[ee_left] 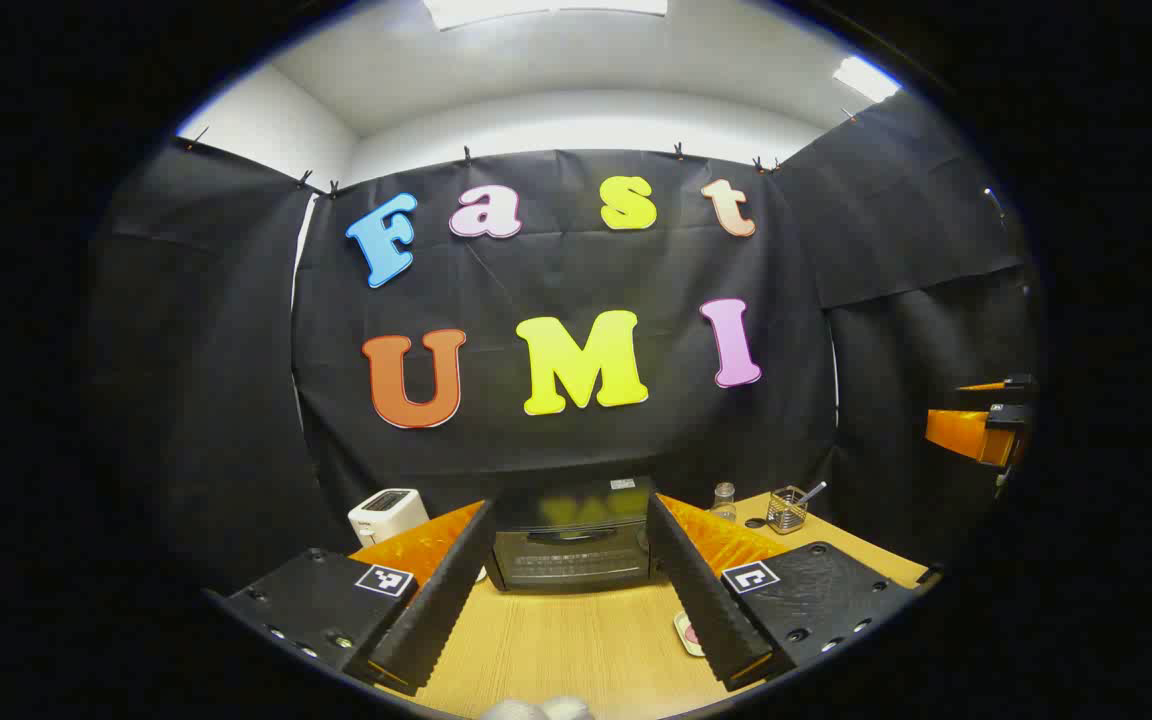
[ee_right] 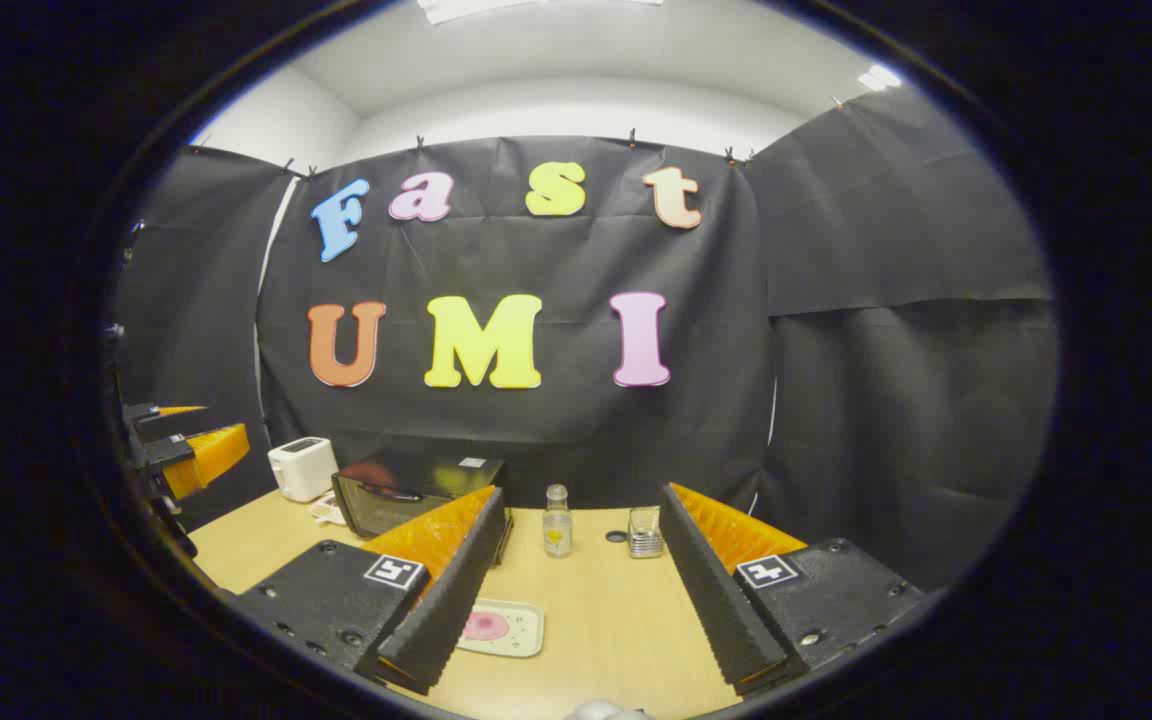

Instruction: Open the electric oven with the left hand, put the food in, and close the electric oven.

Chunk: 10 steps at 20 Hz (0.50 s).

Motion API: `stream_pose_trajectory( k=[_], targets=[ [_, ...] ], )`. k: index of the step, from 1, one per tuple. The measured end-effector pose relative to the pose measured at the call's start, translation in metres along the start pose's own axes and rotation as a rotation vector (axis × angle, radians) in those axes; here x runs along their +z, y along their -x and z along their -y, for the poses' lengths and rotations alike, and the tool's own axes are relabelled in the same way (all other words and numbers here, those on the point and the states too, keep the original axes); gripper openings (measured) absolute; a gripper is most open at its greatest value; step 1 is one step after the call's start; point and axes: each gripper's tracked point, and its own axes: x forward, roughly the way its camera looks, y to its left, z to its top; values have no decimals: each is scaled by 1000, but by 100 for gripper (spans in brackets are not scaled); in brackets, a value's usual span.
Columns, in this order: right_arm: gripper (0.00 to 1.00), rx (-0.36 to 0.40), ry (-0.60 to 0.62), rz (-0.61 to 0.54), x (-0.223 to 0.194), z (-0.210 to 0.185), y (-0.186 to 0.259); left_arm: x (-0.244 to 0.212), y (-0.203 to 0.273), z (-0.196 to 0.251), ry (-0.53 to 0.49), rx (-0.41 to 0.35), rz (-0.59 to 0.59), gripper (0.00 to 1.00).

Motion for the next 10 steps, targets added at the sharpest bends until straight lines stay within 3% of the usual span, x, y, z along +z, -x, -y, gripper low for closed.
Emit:
stream_pose_trajectory(
  k=[10],
  targets=[
    [96, 30, 19, -2, 1, -23, -7, -10, -3, -22, 7, 35, -14, 96]
  ],
)
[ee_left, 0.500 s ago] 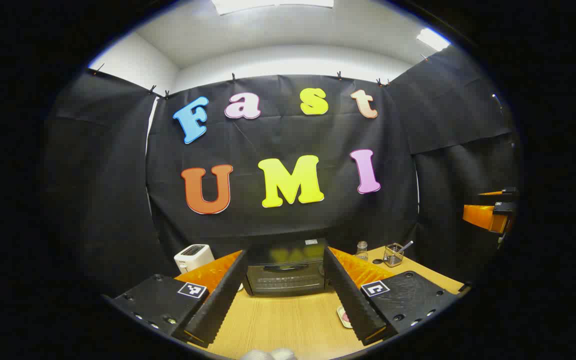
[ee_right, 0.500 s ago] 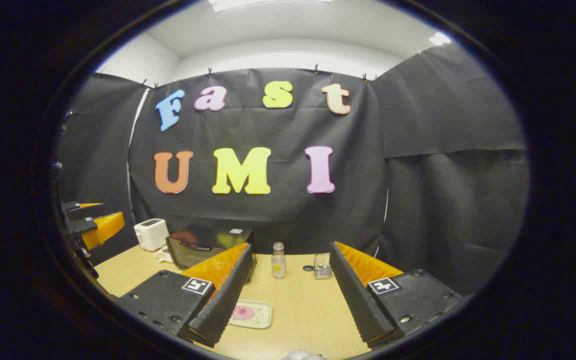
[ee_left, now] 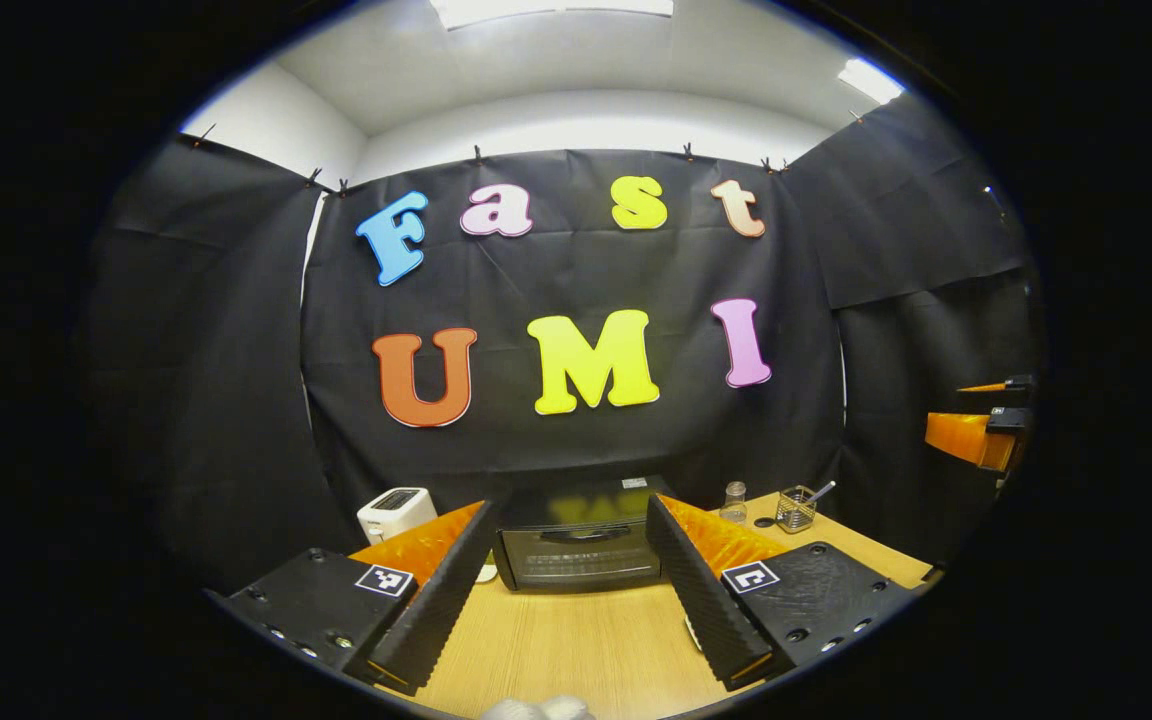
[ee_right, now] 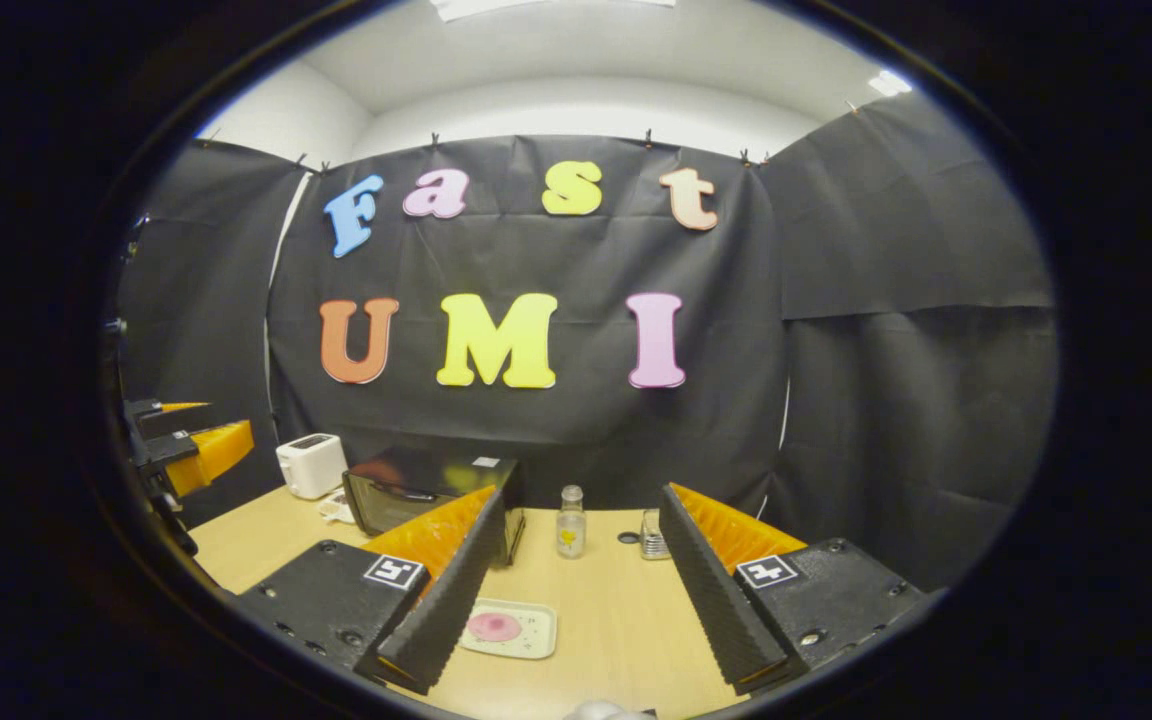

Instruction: Open the electric oven with the left hand, put the food in, and close the electric oven.

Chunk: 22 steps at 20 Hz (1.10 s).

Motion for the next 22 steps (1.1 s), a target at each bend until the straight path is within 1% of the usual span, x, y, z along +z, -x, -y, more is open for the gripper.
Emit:
stream_pose_trajectory(
  k=[4, 9, 10, 11, 14, 20, 21, 22],
  targets=[
    [96, 0, 4, -3, 1, -2, -7, -9, -10, -5, -2, 4, -11, 96],
    [96, -32, 15, -19, 1, 9, -10, -28, -45, 1, -5, -15, -25, 96],
    [99, -43, 18, -21, 1, 13, -10, -31, -55, 3, -4, -22, -24, 96],
    [96, -52, 19, -27, 1, 16, -9, -36, -66, 7, -4, -29, -27, 96],
    [96, -91, 9, -56, -4, 28, -6, -52, -105, 20, 12, -57, -39, 96],
    [96, -159, 9, -121, -20, 42, -1, -88, -192, 35, 22, -81, -85, 96],
    [99, -172, 15, -127, -20, 45, 1, -95, -205, 35, 23, -86, -95, 96],
    [96, -185, 20, -132, -20, 48, 2, -103, -219, 34, 22, -79, -104, 96]
  ],
)
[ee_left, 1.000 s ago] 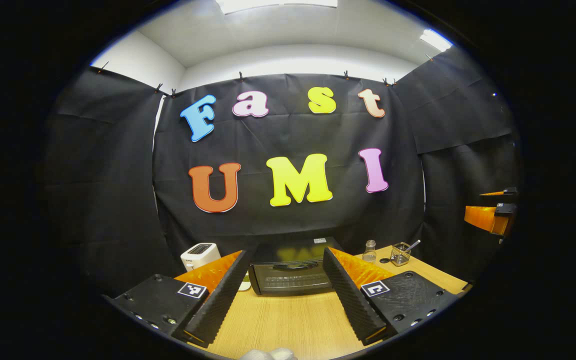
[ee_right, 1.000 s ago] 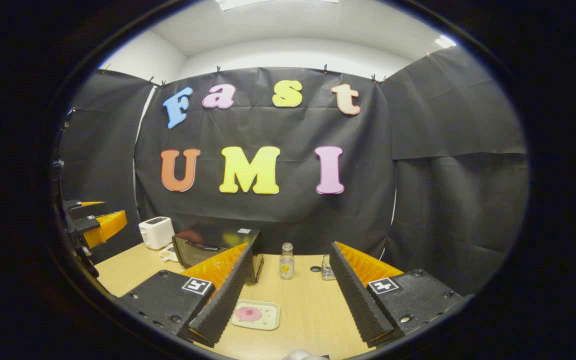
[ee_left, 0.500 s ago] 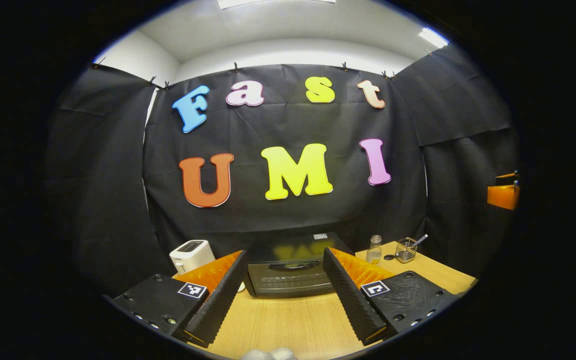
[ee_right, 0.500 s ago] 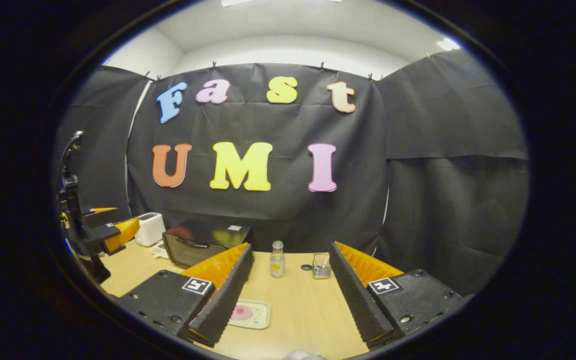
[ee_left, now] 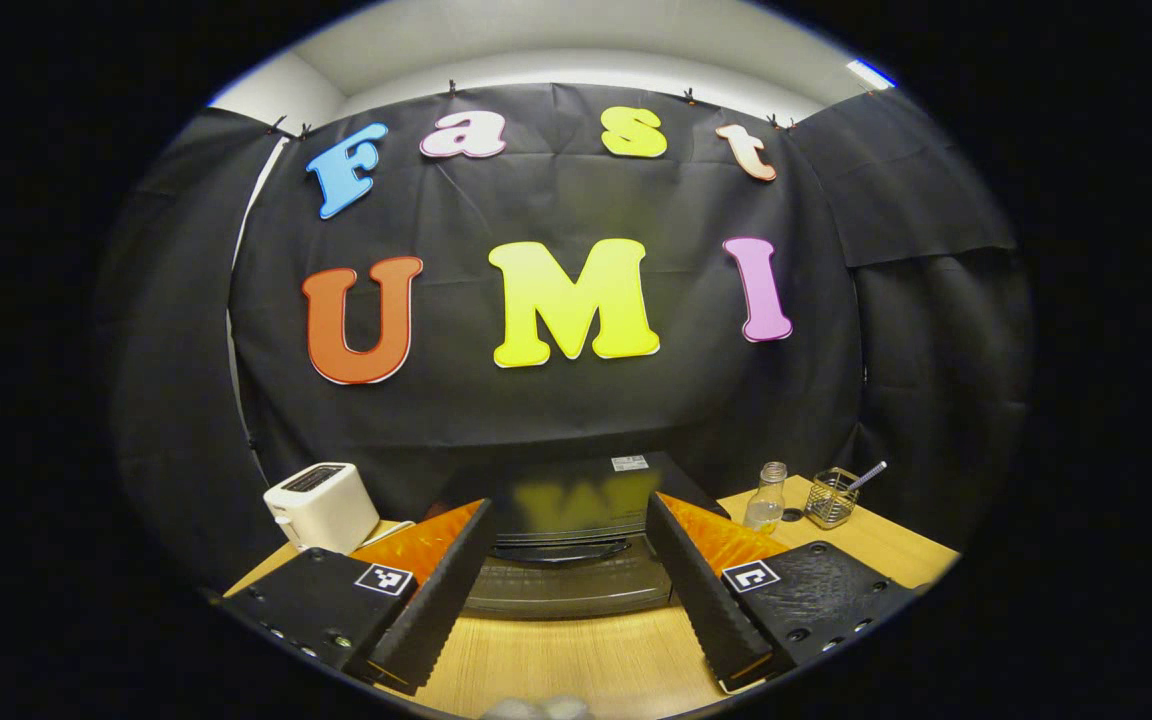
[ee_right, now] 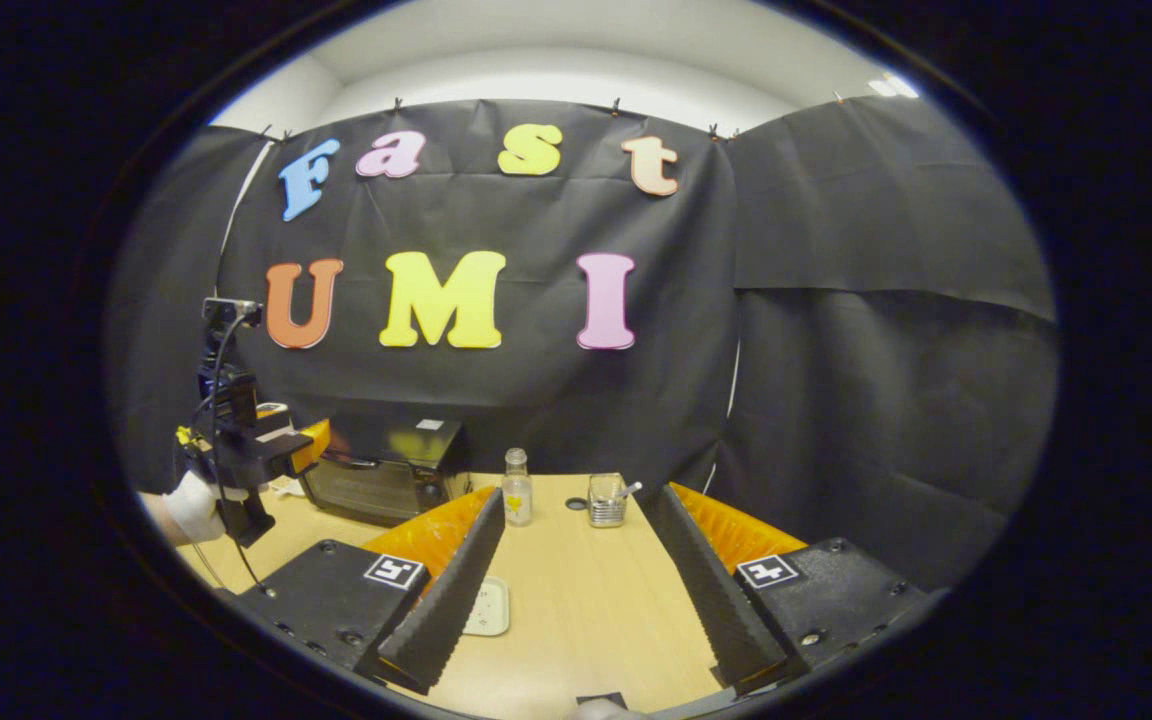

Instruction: Open the electric oven with the left hand, put the food in, and close the electric oven.

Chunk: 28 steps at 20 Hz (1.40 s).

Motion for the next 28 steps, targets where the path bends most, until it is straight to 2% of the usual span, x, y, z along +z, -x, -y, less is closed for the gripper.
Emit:
stream_pose_trajectory(
  k=[4, 5, 9, 10, 11, 12, 16, 19, 22, 28],
  targets=[
    [99, -42, 10, -24, -4, 9, 4, -28, -46, -3, -21, 6, -57, 96],
    [96, -51, 13, -31, -6, 12, 4, -39, -54, -1, -17, 5, -80, 96],
    [96, -61, 6, -43, -8, 11, 8, -87, -73, -3, -9, 22, -194, 97],
    [96, -58, 8, -44, -9, 9, 9, -78, -77, 1, 15, 12, -140, 96],
    [96, -55, 10, -43, -10, 7, 11, -83, -75, 1, 18, 13, -175, 96],
    [99, -51, 9, -44, -10, 6, 12, -80, -73, -2, 20, 13, -158, 96],
    [96, -31, 0, -48, -12, 2, 18, -83, -66, -9, 40, 20, -156, 97],
    [96, -24, -1, -48, -12, 5, 22, -83, -71, -12, 39, 12, -177, 97],
    [96, -14, -2, -57, -14, 4, 23, -84, -72, -18, 69, 35, -207, 97],
    [99, 8, -4, -73, -21, -2, 24, -85, -76, -11, 37, 23, -208, 99]
  ],
)
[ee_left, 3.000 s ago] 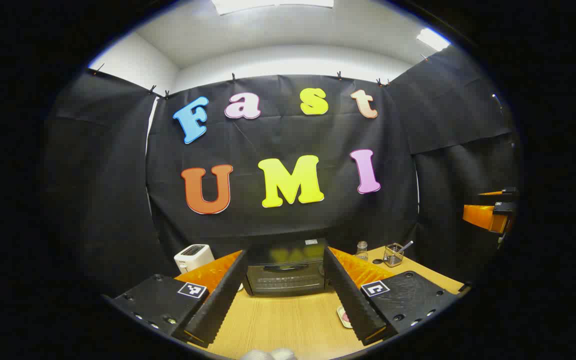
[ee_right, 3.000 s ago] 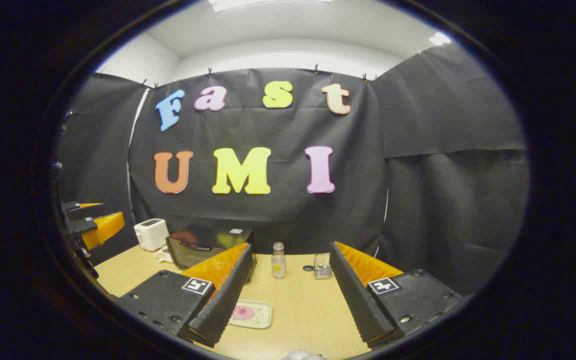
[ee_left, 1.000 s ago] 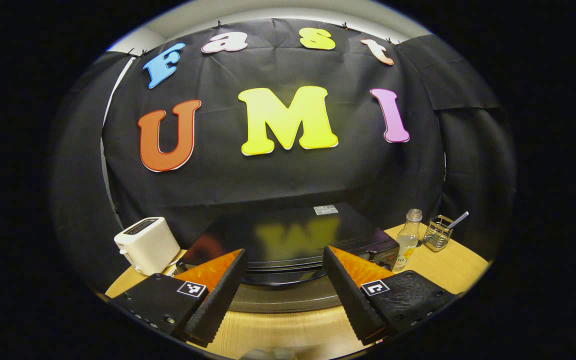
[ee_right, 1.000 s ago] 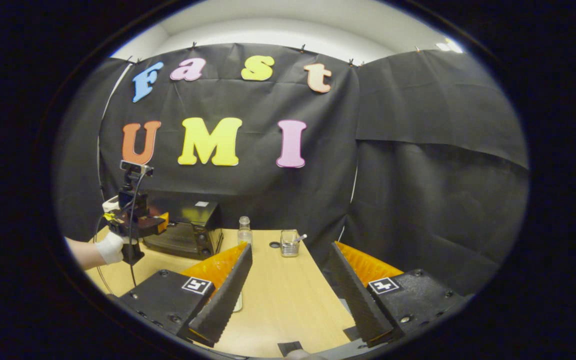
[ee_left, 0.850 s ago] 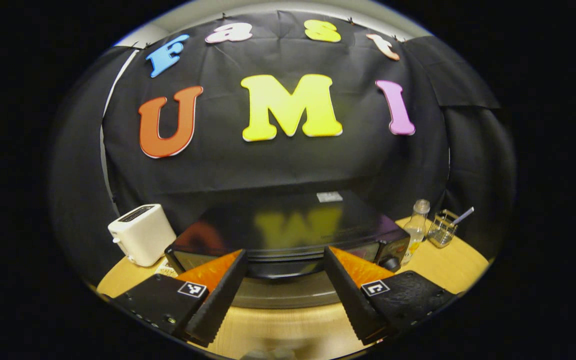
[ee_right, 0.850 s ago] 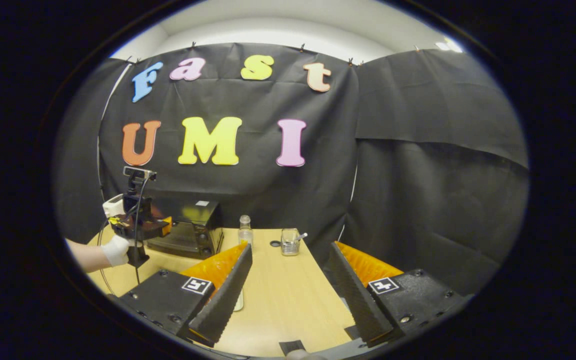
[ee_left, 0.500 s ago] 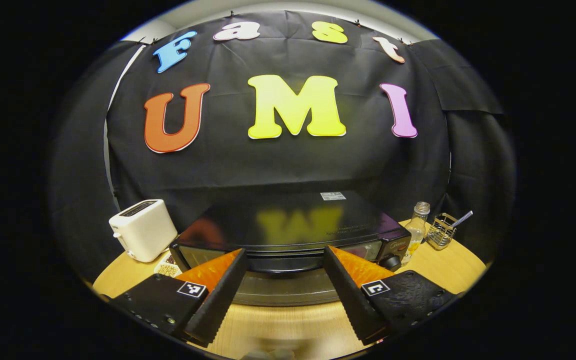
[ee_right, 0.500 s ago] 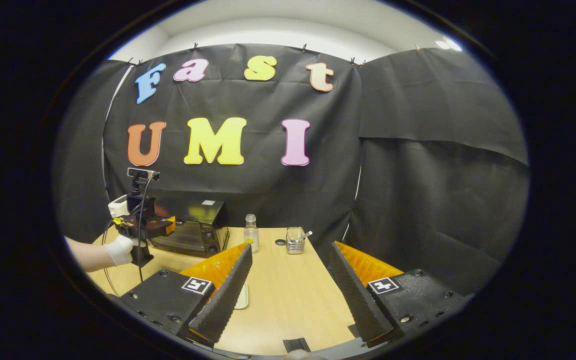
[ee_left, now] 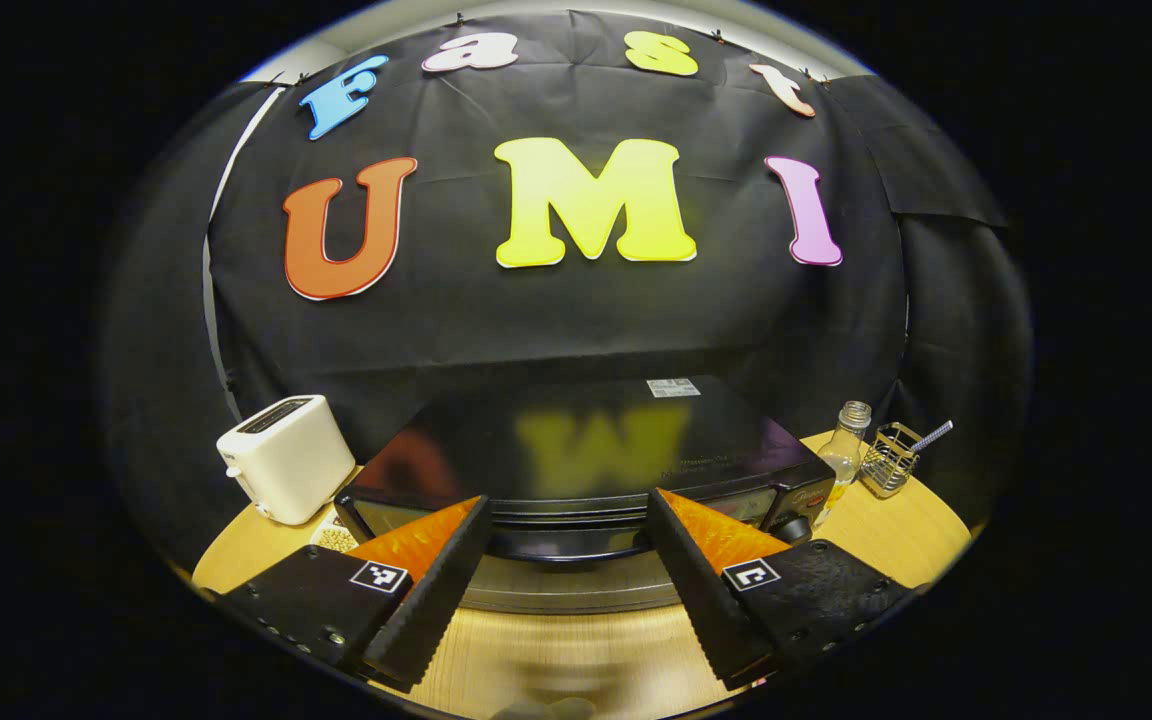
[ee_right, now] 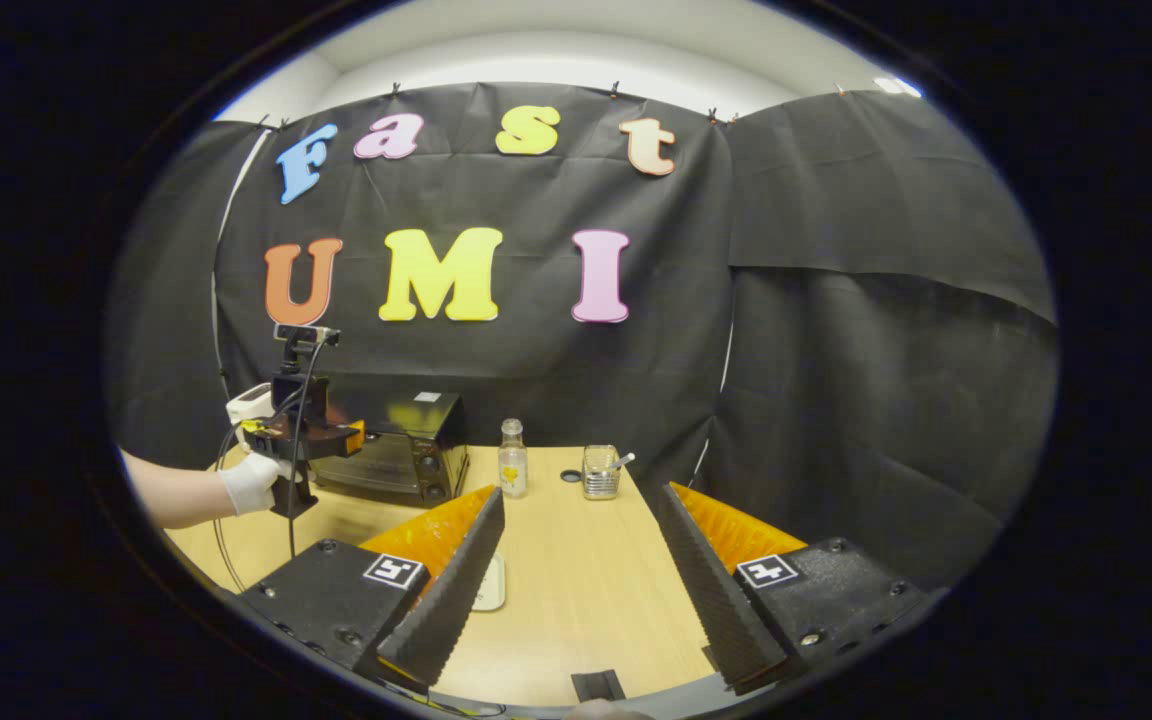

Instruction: Open the electric oven with the left hand, put the food in, and close the electric oven.

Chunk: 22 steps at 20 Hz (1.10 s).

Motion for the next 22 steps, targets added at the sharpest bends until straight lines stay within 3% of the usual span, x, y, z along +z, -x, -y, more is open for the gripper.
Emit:
stream_pose_trajectory(
  k=[5, 6, 7, 9, 10, 12, 13, 14, 17, 22],
  targets=[
    [96, -19, -16, 5, -1, 11, 4, -4, 12, 1, 10, -23, 2, 99],
    [96, -23, -24, 4, 0, 12, 4, -7, 16, 1, 11, -25, 5, 90],
    [96, -24, -29, 4, -1, 13, 5, -9, 21, 4, 3, -29, 9, 99],
    [96, -21, -29, 1, -4, 12, 5, -22, 31, 9, -27, -43, -14, 99],
    [96, -17, -28, -1, -5, 10, 6, -61, 32, 16, 5, -95, -128, 89],
    [96, -8, -28, 2, -5, 8, 7, -131, 52, 27, 163, -149, -348, 95],
    [99, 0, -30, 18, -1, 4, 10, -127, 61, 33, 270, -197, -293, 98],
    [97, 4, -25, 30, 4, 3, 13, -115, 57, 26, 295, -175, -234, 97],
    [96, 9, 20, 5, -6, 2, 10, -81, 59, 0, 208, -63, -66, 94],
    [97, 44, 23, -13, -7, -12, -1, -20, 42, -12, 162, -22, 30, 94]
  ],
)
